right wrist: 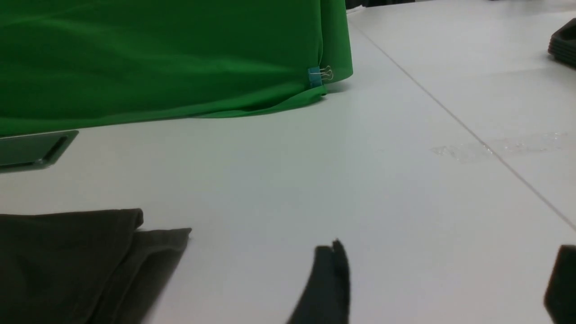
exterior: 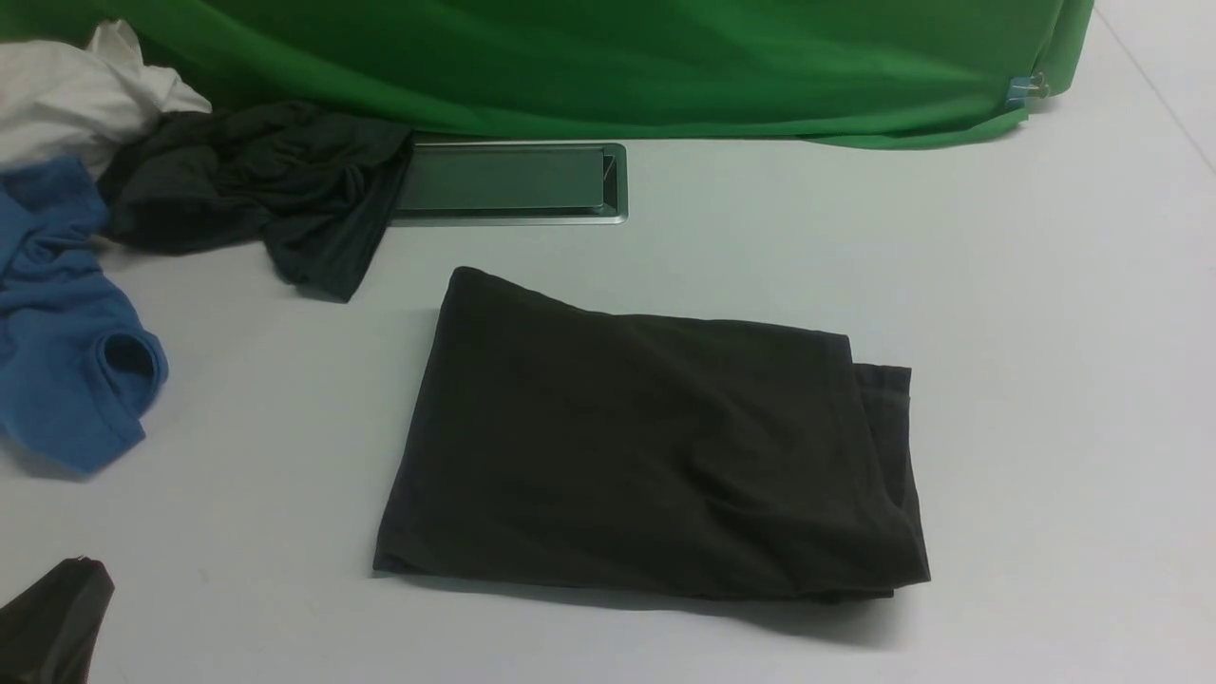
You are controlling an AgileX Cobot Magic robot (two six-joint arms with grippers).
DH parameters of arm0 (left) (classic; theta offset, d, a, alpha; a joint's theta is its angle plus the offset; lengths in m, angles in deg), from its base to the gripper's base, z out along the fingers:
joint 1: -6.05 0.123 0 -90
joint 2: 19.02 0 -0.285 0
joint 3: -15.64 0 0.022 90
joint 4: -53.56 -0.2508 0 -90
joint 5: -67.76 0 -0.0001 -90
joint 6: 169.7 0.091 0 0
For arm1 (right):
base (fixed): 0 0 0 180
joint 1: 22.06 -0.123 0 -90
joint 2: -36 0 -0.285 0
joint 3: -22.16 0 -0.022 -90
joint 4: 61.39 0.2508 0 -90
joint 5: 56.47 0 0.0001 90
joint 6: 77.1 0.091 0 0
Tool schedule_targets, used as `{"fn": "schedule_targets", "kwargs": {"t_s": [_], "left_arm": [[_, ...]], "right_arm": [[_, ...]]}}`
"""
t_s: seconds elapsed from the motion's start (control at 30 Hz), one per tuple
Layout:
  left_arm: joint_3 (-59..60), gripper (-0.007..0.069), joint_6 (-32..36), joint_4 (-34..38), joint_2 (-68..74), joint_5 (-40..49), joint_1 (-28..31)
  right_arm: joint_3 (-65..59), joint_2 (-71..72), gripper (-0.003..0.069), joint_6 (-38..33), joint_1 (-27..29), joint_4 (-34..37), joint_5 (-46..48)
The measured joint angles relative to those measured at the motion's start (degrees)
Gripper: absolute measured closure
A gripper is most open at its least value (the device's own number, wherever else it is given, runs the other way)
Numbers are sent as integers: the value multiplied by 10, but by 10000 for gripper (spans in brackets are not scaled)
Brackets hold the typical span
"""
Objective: Fold a long-sleeved shirt on a white desktop.
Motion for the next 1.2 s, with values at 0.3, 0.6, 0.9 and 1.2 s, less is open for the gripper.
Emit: {"fn": "schedule_targets", "kwargs": {"t_s": [0.3,0.6,0.9,1.2], "left_arm": [[0,606,0,0,0,0,0],[0,606,0,0,0,0,0],[0,606,0,0,0,0,0],[0,606,0,0,0,0,0]], "right_arm": [[0,0,430,0,0,0,0],[0,0,627,-39,0,0,0],[0,0,630,-89,0,0,1],[0,0,614,-91,0,0,1]]}}
